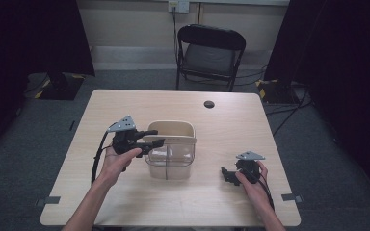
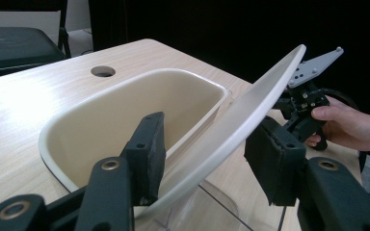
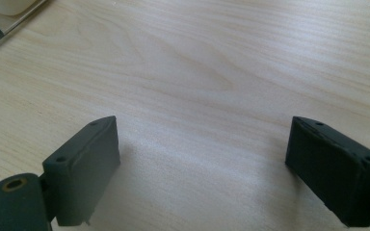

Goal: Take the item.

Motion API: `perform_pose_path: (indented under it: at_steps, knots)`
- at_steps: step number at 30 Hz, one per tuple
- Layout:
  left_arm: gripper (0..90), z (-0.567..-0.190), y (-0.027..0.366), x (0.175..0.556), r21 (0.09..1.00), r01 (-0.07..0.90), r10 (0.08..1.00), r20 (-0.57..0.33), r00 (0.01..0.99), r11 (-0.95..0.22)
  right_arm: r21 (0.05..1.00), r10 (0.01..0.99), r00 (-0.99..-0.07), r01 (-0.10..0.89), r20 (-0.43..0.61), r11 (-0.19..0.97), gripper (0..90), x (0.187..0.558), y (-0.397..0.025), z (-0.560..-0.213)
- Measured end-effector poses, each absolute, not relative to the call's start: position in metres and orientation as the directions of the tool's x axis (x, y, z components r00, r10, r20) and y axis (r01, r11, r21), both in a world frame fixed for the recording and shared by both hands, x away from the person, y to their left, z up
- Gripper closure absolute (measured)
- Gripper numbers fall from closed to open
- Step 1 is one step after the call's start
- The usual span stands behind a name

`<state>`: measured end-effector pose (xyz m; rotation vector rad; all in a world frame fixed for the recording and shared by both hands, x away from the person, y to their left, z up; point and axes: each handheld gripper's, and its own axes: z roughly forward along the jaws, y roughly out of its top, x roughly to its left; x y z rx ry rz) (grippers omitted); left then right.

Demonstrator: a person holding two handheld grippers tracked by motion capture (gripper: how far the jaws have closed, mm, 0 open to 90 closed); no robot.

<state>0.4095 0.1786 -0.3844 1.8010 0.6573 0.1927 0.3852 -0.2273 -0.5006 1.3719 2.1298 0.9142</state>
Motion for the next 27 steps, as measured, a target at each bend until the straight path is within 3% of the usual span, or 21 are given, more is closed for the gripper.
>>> perform_pose_path:
  at_steps: [27]
  knots:
    - [49.1, -0.3836, 0.1787, 0.4098, 0.92, 0.337, 0.527, -0.189, 0.829, -0.2, 0.731, 0.913, -0.408, 0.618, -0.014, 0.288, 11.1, 0.3852, -0.2273, -0.5006]
